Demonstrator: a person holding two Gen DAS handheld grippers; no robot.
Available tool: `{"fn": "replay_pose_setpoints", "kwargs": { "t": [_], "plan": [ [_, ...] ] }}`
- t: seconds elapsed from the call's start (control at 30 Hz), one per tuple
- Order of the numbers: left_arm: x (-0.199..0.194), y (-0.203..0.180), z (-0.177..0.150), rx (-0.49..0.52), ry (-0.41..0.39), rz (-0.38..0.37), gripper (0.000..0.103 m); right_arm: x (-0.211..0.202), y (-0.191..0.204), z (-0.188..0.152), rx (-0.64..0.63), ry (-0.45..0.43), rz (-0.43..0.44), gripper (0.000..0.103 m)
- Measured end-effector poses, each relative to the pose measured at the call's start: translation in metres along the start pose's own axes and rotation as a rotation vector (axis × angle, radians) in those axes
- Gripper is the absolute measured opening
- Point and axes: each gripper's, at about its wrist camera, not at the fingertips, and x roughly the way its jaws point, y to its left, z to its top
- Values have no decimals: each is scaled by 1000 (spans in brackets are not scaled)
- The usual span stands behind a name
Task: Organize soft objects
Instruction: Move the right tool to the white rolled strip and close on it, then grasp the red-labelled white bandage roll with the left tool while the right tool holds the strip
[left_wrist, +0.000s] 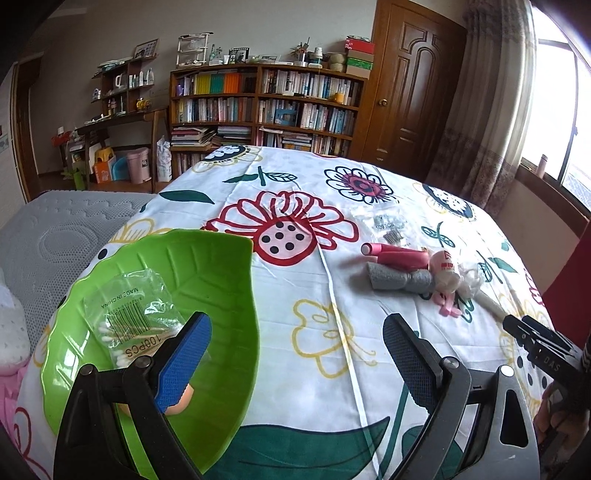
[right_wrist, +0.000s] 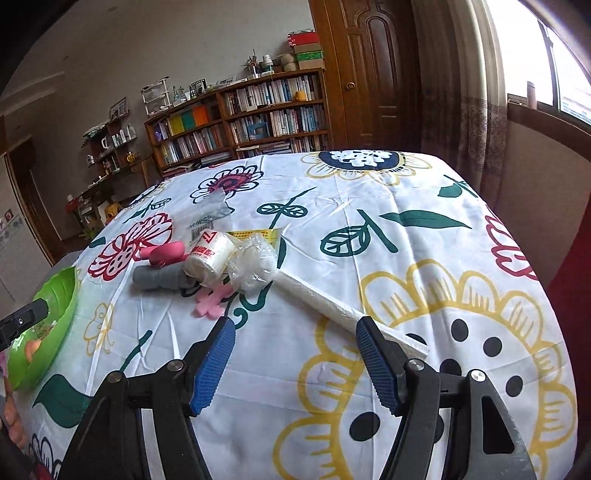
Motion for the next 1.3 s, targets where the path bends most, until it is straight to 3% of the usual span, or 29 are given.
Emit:
{"fn": "replay_pose_setpoints", "kwargs": {
  "t": [0.43,0.8,0.9,1.17,1.3],
  "plan": [
    [10,-30,1,75,23,-10,95,36,-27,16,-27,96,49,71],
    [21,-41,0,98,44,-18,95,24,-4,1,-83,164,150,71],
    [24,-43,0,102,48,-21,95,25,3,2,-103,161,136,55],
    [24,-51,0,136,45,-19,95,44,10,11,-199,153,42,43],
    [25,-54,3,130,51,-27,95,44,6,13,-190,147,17,23]
  ]
}}
